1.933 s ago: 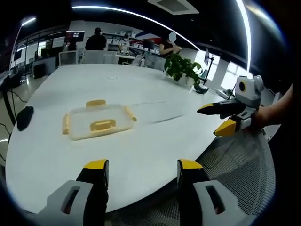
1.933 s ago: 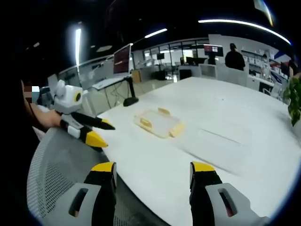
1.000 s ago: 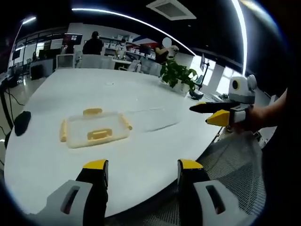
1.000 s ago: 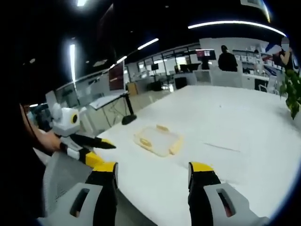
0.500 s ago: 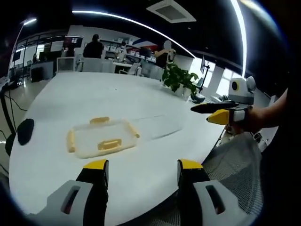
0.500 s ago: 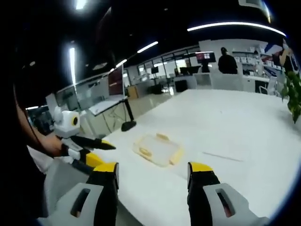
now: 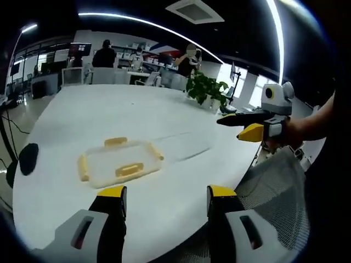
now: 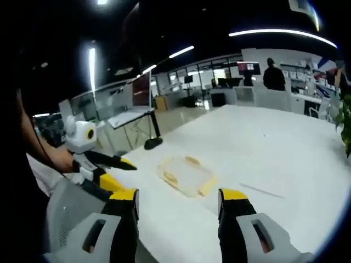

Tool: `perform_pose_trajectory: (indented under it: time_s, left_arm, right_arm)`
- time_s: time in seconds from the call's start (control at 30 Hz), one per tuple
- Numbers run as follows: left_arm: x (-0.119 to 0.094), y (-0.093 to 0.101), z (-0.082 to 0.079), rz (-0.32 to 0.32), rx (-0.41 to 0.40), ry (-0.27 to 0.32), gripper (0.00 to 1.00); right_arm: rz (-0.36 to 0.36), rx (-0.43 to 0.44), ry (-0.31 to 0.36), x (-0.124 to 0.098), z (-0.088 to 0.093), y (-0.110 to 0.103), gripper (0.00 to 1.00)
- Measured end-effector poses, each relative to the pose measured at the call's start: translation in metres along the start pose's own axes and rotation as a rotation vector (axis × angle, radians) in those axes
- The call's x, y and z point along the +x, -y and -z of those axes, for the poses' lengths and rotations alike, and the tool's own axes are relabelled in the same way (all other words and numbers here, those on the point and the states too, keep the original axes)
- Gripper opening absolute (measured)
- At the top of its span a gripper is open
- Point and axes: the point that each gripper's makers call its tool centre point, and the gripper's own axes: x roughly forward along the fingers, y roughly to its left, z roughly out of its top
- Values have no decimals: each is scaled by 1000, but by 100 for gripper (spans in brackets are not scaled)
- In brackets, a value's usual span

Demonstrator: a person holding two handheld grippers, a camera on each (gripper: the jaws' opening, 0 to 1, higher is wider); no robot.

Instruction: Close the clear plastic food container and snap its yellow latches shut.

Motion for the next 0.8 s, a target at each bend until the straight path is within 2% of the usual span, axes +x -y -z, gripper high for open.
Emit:
perform_pose_trajectory:
  time_s: [0.27,0.8]
  left_arm:
    - [1,-19,2,0,27,-38,56]
    - [5,-33,1,47,45,-63,59]
  right_arm:
    - [-11,-13,-18,9,0,3,57]
    - [-37,-41,-50,23,5,1,56]
